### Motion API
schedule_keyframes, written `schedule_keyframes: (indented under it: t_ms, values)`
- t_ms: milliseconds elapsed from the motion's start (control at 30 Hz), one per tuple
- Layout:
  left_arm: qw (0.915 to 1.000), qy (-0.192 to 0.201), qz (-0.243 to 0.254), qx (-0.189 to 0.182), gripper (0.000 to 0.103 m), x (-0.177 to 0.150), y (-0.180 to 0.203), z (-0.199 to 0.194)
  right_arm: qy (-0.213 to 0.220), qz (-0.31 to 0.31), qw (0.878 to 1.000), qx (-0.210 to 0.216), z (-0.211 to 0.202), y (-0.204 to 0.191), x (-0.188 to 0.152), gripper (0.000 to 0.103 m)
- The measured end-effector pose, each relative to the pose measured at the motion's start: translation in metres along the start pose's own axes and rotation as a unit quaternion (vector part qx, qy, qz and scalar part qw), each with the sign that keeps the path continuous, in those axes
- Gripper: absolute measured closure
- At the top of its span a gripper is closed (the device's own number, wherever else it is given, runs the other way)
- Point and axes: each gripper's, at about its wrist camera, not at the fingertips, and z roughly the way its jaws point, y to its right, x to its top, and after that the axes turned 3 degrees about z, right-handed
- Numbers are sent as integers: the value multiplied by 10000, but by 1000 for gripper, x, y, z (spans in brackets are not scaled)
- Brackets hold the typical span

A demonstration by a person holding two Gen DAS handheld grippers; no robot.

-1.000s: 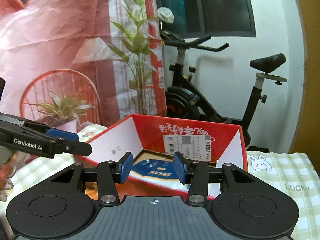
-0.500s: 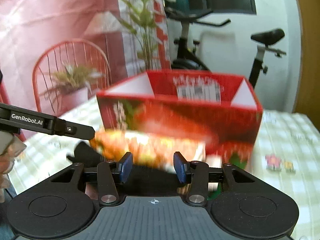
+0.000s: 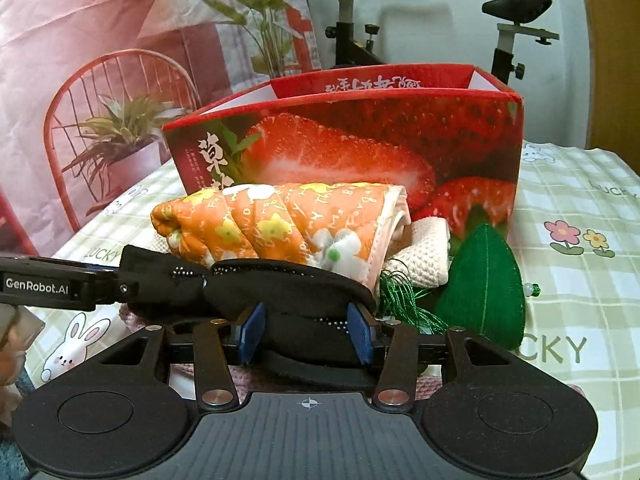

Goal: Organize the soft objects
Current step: 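Close both grippers on the black mesh item and lift it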

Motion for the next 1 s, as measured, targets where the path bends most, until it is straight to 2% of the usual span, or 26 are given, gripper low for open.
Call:
schedule_keyframes:
  t_ms: [167,467,667,1000]
  values:
    - [10000,28,45,-1,60,-5,-1,3,43,37,10000,45,2,2,1,59]
    - [10000,-5,-36,-10,59,-8,-4,10,249,-223,9994,-75,-5,-8,2,58]
    - [10000,6,-11,8,58,-9,-5,11,727,-298,9967,-220,-17,-10,7,42]
    - [10000,14,2,14,58,-9,-5,11,282,-127,9994,-142,-3,-4,1,41]
